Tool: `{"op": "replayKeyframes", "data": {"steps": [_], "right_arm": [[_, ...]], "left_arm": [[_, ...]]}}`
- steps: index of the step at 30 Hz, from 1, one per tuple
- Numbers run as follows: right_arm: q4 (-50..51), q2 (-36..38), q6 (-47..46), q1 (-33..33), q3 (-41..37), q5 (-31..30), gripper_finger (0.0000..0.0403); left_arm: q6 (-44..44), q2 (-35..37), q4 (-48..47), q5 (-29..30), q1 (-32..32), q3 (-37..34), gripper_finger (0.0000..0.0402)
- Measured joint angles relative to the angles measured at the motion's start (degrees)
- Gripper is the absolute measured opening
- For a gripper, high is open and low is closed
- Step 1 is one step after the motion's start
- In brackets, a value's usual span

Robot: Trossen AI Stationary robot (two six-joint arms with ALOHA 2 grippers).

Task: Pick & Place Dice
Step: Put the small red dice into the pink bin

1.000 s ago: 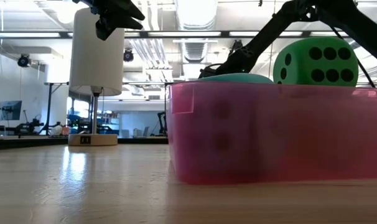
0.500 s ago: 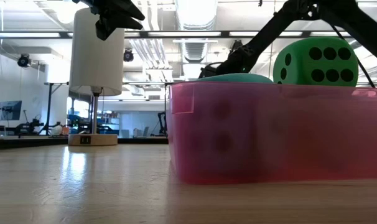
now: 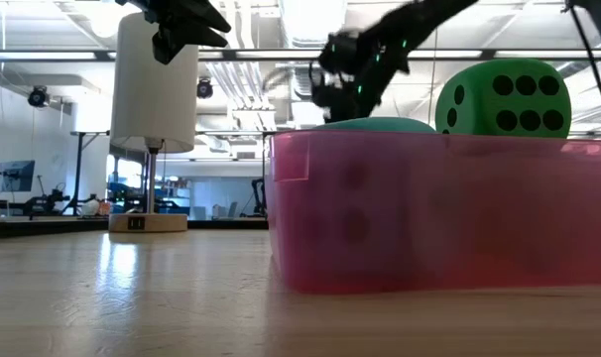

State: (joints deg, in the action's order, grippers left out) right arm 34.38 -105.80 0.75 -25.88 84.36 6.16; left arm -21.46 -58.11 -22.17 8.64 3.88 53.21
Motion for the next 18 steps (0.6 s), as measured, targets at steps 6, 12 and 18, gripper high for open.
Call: {"op": "replayKeyframes", "data": {"steps": [6,12,18], "right_arm": [[2.0,4.6,2.0,7.1,-0.3,3.1,0.0050],[2.7,6.8,4.6,13.1,-0.4,10.1,0.0050],[2.7,6.4,5.7,17.4,-0.5,12.4,0.0050]], "left_arm": [[0.0,0.0,0.0,0.0,0.0,0.0,0.0125],[0.2,0.0,0.0,0.0,0.0,0.0,0.0129],[0.6,0.0,0.0,0.0,0.0,0.0,0.0131]]}}
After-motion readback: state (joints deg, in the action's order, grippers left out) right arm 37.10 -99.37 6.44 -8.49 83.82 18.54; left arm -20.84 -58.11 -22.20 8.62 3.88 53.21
